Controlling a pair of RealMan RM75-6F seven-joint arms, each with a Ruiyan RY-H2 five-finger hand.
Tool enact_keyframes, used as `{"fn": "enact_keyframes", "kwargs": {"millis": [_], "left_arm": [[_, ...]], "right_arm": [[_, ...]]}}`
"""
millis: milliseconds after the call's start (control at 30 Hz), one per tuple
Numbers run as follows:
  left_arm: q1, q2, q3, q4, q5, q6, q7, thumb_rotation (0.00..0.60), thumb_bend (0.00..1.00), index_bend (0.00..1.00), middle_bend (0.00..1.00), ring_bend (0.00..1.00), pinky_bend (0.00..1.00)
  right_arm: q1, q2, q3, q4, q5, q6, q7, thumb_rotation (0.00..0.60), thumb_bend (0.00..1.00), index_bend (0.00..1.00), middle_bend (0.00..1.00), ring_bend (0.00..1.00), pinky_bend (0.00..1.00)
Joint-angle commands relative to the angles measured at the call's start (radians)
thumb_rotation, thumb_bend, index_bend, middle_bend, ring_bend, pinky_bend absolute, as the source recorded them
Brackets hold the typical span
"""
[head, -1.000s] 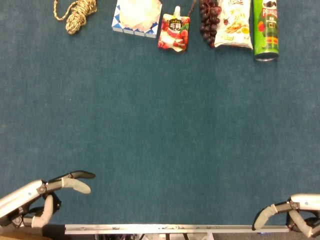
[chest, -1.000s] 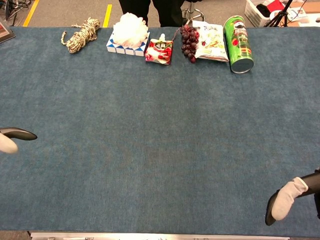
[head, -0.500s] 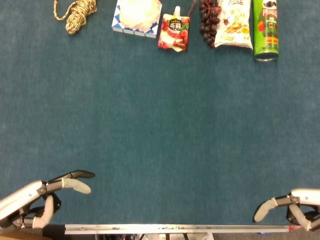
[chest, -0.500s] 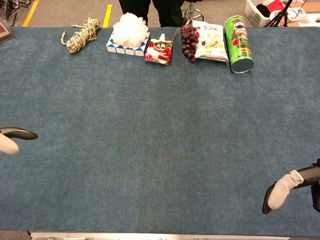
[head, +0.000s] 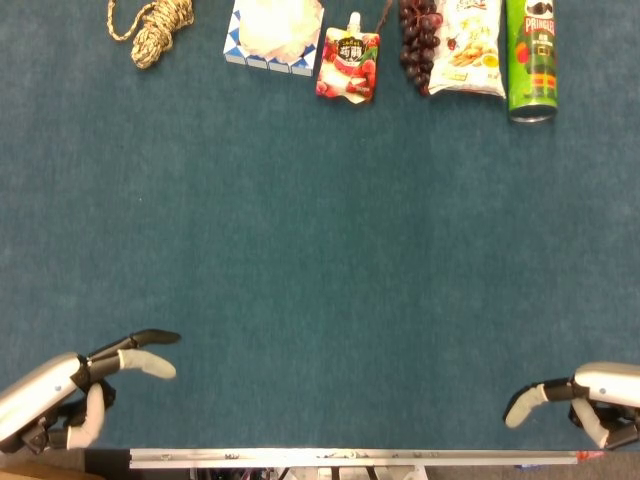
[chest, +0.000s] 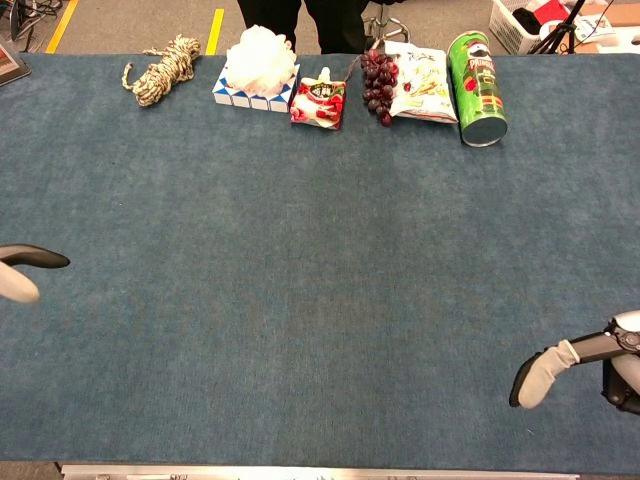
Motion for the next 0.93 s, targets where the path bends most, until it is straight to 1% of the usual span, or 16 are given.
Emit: {"fn": "enact_keyframes", "kwargs": {"millis": [33,267,367,467,533,600,700,833,933], "left_arm": [[0.017,-0.004,-0.015,-0.023,-0.033,-0.025,0.048,0.6,0.93,0.24,0.09,0.9,1.0],[0.022,-0.006,-0.024,-0.026,-0.049,-0.027,0.057,0.6,0.93,0.24,0.09,0.9,1.0],[0.029,-0.01,-0.033,-0.026,-0.06,-0.023,0.069,0.6,0.93,0.25,0.1,0.9,1.0],[0.031,-0.014,-0.035,-0.023,-0.056,-0.023,0.072,0.6,0.93,0.25,0.1,0.9,1.0],[0.03,-0.014,-0.034,-0.022,-0.051,-0.025,0.068,0.6,0.93,0.26,0.11,0.89,1.0],[0.028,-0.014,-0.032,-0.019,-0.046,-0.025,0.062,0.6,0.93,0.26,0.12,0.89,1.0],[0.024,-0.013,-0.028,-0.016,-0.034,-0.02,0.044,0.6,0.93,0.27,0.15,0.89,1.0],[0.005,-0.011,-0.009,0.0,-0.001,0.006,-0.052,0.6,0.93,0.28,0.17,0.89,1.0],[0.002,-0.011,-0.008,0.013,0.003,0.019,-0.074,0.6,0.93,0.28,0.17,0.89,1.0]], "right_arm": [[-0.014,0.035,0.016,-0.074,0.059,-0.079,-0.125,0.6,1.0,0.26,0.25,0.91,1.0],[-0.037,0.057,0.037,-0.127,0.106,-0.13,-0.253,0.6,1.0,0.27,0.27,0.91,1.0],[-0.055,0.061,0.051,-0.143,0.125,-0.132,-0.296,0.6,1.0,0.29,0.28,0.91,1.0],[-0.061,0.06,0.054,-0.147,0.124,-0.134,-0.305,0.6,1.0,0.29,0.28,0.91,1.0],[-0.051,0.055,0.045,-0.142,0.1,-0.127,-0.268,0.6,1.0,0.29,0.28,0.91,1.0],[-0.033,0.048,0.029,-0.123,0.063,-0.105,-0.194,0.6,1.0,0.29,0.28,0.91,1.0],[-0.016,0.04,0.014,-0.089,0.023,-0.064,-0.116,0.6,1.0,0.29,0.29,0.91,1.0],[0.001,0.026,-0.006,-0.043,-0.023,0.003,-0.01,0.6,1.0,0.29,0.3,0.91,1.0],[0.005,0.02,-0.011,-0.022,-0.036,0.027,0.015,0.6,1.0,0.29,0.3,0.91,1.0]]}}
